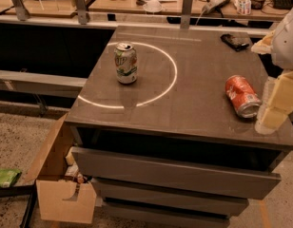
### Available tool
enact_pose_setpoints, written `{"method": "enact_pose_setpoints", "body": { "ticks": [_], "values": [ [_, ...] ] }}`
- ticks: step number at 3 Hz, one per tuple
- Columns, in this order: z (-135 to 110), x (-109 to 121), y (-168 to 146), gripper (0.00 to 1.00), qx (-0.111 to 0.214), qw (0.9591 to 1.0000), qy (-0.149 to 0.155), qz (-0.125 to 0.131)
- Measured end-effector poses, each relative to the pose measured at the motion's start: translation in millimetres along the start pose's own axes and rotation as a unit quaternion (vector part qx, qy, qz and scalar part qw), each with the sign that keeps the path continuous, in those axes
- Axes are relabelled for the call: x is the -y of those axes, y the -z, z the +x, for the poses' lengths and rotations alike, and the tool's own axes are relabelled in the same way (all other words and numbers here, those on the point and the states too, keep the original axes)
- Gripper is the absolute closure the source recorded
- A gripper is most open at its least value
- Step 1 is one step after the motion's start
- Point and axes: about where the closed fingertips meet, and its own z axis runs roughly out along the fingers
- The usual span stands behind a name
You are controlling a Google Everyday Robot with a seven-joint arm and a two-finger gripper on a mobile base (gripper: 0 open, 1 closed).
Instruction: Move coke can near rxbar chocolate
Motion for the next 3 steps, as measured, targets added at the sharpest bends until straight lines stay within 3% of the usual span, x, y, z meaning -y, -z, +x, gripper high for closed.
{"method": "enact_pose_setpoints", "body": {
  "ticks": [2,3],
  "values": [
    [-2,1,-1,0.00,0.014,0.9999,-0.007,0.002],
    [6,9,-13,0.00,0.047,0.9940,-0.095,0.024]
  ]
}}
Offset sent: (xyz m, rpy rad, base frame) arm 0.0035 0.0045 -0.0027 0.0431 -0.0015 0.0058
